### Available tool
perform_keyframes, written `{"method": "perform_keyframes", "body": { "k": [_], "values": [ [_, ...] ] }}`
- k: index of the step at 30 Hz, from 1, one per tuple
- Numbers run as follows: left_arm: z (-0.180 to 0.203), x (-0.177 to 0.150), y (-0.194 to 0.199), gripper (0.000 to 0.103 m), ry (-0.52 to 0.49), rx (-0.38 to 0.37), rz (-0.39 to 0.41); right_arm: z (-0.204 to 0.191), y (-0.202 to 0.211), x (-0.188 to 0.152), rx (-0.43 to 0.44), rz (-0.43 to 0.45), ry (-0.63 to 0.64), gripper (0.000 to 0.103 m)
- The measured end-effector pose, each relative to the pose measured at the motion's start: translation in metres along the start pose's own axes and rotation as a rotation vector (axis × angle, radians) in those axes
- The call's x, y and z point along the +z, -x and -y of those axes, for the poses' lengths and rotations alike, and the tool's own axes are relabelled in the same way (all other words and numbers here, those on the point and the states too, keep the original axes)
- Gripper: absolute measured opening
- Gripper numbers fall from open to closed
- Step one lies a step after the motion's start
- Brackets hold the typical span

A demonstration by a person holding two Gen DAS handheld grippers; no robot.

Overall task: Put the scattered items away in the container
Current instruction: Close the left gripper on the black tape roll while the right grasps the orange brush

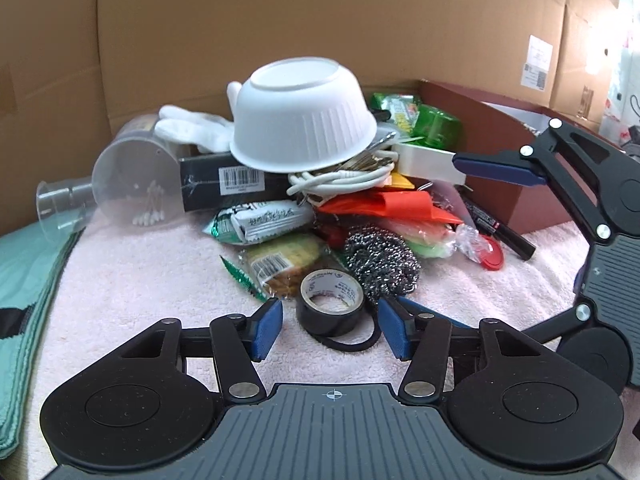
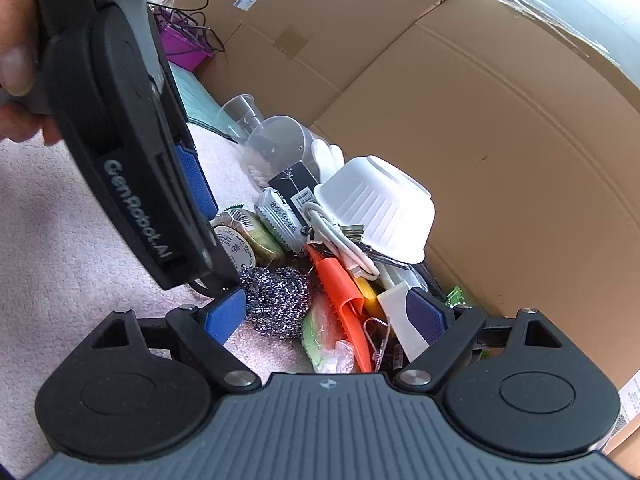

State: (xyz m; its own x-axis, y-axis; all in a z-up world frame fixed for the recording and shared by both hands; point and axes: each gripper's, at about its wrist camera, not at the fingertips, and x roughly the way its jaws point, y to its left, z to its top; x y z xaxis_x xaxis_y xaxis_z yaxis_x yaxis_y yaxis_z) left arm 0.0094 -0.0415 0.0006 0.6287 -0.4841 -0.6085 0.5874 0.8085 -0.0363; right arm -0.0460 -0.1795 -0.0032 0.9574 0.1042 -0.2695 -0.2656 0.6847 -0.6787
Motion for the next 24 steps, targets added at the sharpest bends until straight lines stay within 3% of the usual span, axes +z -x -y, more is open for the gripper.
{"method": "perform_keyframes", "body": {
  "k": [1,7,10,12,24],
  "values": [
    [-0.0005,-0.0005,-0.0022,0.056,0.001,-0.008,-0.006,-0.0012,-0.0003,0.0005,0.003,0.0,0.006,0.089],
    [-0.0014,0.0023,-0.0032,0.043,0.0,0.003,0.011,-0.0011,-0.005,0.0011,0.02,-0.006,0.009,0.088],
    [-0.0015,0.0036,-0.0054,0.042,0.0,0.002,0.006,0.0021,-0.0058,0.0008,0.027,-0.009,-0.005,0.085],
    [0.0012,0.0033,-0.0079,0.042,-0.011,0.011,0.002,0.0026,-0.0079,0.0009,0.058,-0.023,-0.015,0.073],
    [0.0014,0.0058,-0.0009,0.039,0.001,0.02,0.02,0.0053,-0.0091,0.0021,0.077,-0.029,-0.027,0.07]
  ]
}}
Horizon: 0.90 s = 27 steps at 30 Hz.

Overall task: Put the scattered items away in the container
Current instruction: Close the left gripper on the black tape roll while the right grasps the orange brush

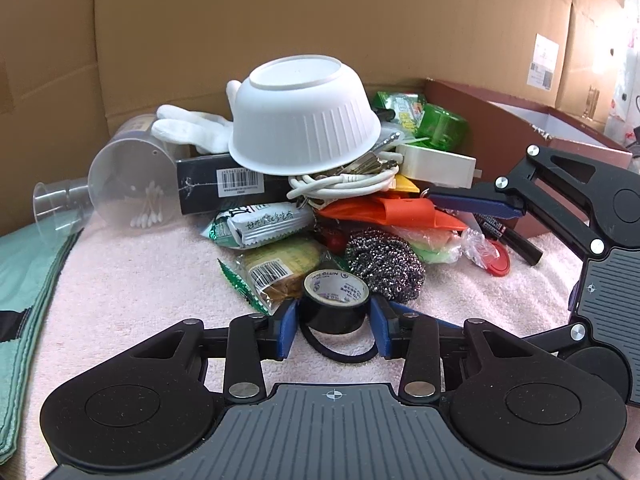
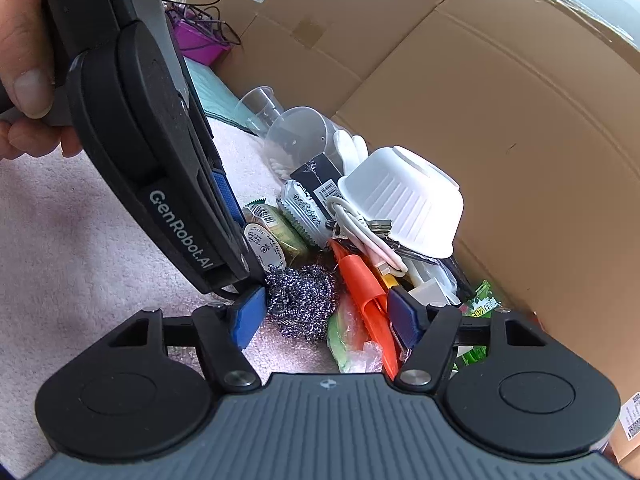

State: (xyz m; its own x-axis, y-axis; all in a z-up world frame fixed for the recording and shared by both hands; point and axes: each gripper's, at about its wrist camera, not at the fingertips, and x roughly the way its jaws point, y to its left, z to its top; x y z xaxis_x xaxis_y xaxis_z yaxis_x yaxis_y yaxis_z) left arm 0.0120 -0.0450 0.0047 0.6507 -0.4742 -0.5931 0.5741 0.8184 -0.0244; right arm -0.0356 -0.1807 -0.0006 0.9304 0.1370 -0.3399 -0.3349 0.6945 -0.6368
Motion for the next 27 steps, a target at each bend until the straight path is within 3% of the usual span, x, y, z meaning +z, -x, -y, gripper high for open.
{"method": "perform_keyframes", "body": {
  "k": [14,21,22,24,27],
  "values": [
    [-0.001,0.001,0.004,0.039,0.006,-0.005,0.018,0.003,0.017,0.001,0.003,0.039,-0.007,0.055],
    [-0.002,0.001,0.001,0.039,0.011,-0.01,0.008,0.015,0.021,0.001,-0.082,0.026,0.006,0.054],
    [-0.002,0.001,0.001,0.04,0.011,-0.01,0.008,0.014,0.015,0.0,-0.101,0.004,0.024,0.052],
    [-0.002,0.0,0.0,0.041,0.005,-0.01,0.007,0.012,0.003,-0.002,-0.114,-0.045,0.057,0.032],
    [0.002,0.0,-0.004,0.046,-0.015,-0.005,-0.001,0.003,-0.005,-0.001,-0.118,-0.051,0.11,0.026]
  ]
}}
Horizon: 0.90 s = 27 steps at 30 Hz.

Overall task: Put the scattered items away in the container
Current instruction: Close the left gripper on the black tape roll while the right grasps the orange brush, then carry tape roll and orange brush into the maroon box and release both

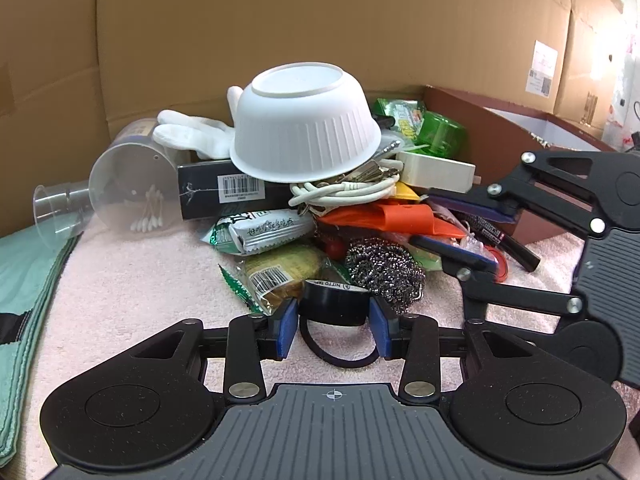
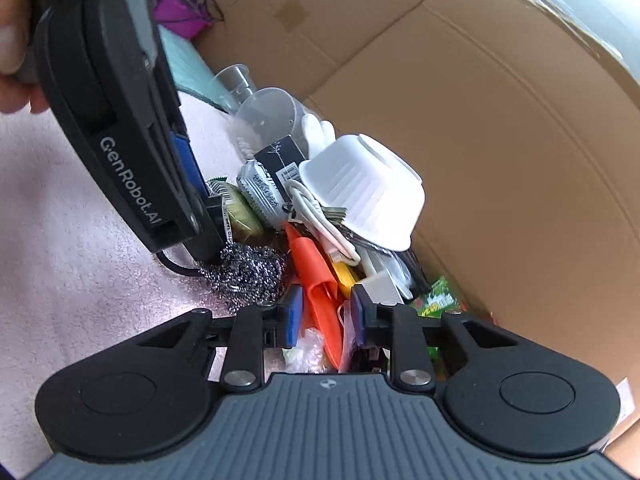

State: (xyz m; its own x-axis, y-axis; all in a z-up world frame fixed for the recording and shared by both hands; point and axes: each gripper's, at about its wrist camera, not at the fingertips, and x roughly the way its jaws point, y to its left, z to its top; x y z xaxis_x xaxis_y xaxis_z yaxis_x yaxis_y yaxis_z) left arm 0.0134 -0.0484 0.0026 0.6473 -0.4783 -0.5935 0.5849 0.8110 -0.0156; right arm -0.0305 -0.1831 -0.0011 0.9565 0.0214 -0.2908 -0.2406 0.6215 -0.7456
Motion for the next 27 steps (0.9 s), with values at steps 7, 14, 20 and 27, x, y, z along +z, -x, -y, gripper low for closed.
{"method": "perform_keyframes", "body": {
  "k": [7,14,20,27],
  "values": [
    [-0.005,-0.003,0.003,0.038,0.032,-0.01,0.019,0.003,-0.007,0.002,0.0,-0.002,-0.028,0.021],
    [-0.003,0.004,0.017,0.037,0.055,-0.021,0.078,0.023,-0.008,-0.003,0.046,-0.006,-0.155,0.018],
    [-0.001,0.007,0.036,0.038,0.052,-0.03,0.114,0.036,-0.006,-0.004,0.108,0.012,-0.312,0.017],
    [-0.011,0.002,0.056,0.038,0.088,-0.041,0.122,0.05,0.04,-0.009,0.166,0.058,-0.465,0.016]
  ]
}}
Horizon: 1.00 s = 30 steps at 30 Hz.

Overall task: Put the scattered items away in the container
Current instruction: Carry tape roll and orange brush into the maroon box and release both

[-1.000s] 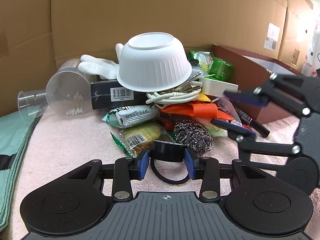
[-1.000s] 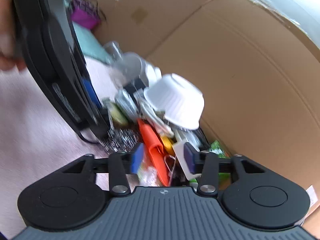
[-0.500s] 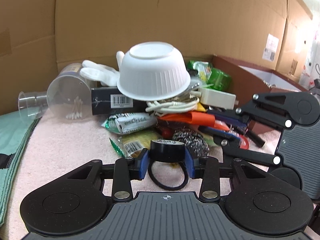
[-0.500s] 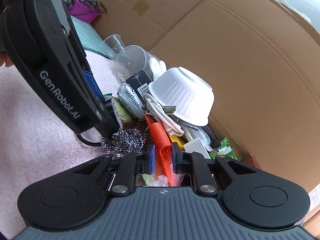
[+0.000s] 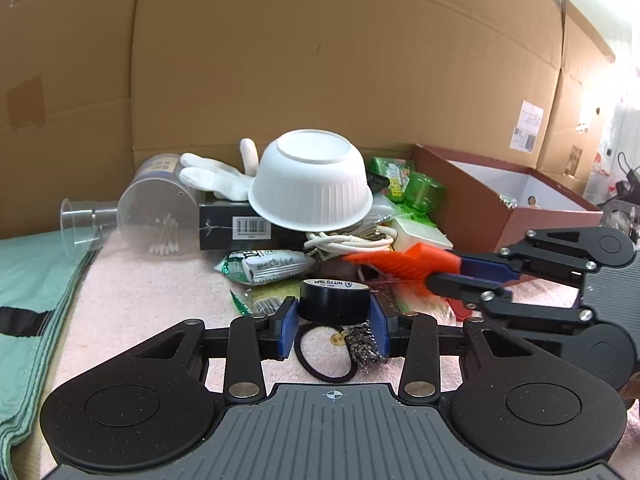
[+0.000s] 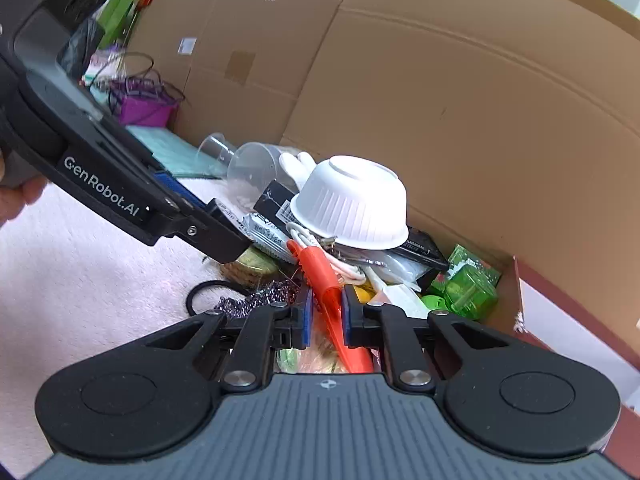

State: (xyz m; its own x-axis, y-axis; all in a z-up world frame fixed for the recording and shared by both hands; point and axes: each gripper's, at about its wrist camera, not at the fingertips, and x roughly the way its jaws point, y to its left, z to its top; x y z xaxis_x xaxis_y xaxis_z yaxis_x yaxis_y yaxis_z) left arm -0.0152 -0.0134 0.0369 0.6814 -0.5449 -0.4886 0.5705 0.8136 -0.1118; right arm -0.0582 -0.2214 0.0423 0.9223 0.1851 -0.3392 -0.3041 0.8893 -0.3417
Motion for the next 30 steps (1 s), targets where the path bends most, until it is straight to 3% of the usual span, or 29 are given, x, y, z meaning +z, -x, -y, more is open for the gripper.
{"method": "perform_keyframes", "body": {
  "k": [12,21,30],
  "values": [
    [0.014,0.007,0.021,0.038,0.001,-0.023,0.016,0.087,0.053,-0.001,0.166,0.112,-0.511,0.014],
    [0.058,0.03,0.025,0.038,-0.059,-0.089,0.046,0.116,0.087,-0.006,0.081,0.165,-0.547,0.014],
    [0.138,0.091,-0.014,0.038,-0.134,-0.178,0.075,0.184,0.116,-0.003,-0.137,0.208,-0.543,0.014]
  ]
}}
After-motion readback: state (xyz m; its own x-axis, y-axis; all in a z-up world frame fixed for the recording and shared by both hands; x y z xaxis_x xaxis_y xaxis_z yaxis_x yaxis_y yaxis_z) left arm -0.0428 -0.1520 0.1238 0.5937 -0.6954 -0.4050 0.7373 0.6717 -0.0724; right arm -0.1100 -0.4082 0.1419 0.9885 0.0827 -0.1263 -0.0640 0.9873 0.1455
